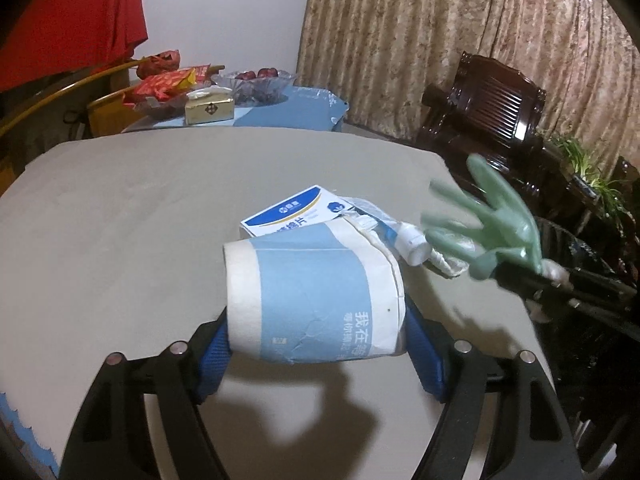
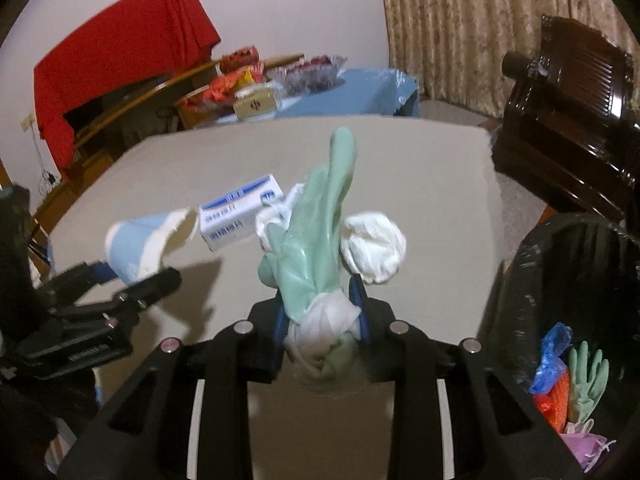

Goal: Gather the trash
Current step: 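Lift the blue cup with the left gripper while the right lifts the green glove, then carry the cup and glove over the bin and open both grippers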

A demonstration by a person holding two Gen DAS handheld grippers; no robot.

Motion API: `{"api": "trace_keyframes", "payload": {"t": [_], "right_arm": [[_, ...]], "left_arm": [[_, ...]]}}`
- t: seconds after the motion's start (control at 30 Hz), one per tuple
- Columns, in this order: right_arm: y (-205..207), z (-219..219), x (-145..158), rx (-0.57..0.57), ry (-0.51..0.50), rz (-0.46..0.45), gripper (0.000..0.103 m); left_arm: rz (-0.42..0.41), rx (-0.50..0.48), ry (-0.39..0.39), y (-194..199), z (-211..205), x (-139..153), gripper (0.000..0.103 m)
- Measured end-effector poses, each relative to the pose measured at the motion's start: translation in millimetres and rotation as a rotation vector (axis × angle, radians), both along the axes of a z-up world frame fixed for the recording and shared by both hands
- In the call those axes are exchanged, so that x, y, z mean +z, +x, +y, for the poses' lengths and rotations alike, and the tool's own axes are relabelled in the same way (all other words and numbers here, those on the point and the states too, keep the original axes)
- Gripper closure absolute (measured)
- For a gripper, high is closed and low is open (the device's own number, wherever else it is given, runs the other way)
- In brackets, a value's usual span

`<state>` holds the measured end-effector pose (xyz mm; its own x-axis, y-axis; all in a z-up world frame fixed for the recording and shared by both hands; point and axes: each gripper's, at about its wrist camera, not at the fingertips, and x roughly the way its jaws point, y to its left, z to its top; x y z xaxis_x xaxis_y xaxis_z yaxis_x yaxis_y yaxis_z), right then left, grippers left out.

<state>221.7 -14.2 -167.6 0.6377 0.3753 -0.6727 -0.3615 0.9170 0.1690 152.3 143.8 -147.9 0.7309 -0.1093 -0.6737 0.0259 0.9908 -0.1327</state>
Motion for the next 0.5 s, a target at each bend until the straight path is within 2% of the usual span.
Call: {"api": "trace_keyframes", "payload": {"t": [0.23, 0.5], "right_arm": [[-17.4, -20.4, 33.5, -0.017, 0.078, -0.041, 0.075], [-40.9, -47.8, 64.7, -0.053, 0.096, -0.112, 0.075]], "left_arm": [[-0.048, -0.022, -0.003, -9.0, -11.4, 23.1, 0.028], [-0.116, -0.062, -0.002, -18.8, -34.5, 53.2, 0.028]]}}
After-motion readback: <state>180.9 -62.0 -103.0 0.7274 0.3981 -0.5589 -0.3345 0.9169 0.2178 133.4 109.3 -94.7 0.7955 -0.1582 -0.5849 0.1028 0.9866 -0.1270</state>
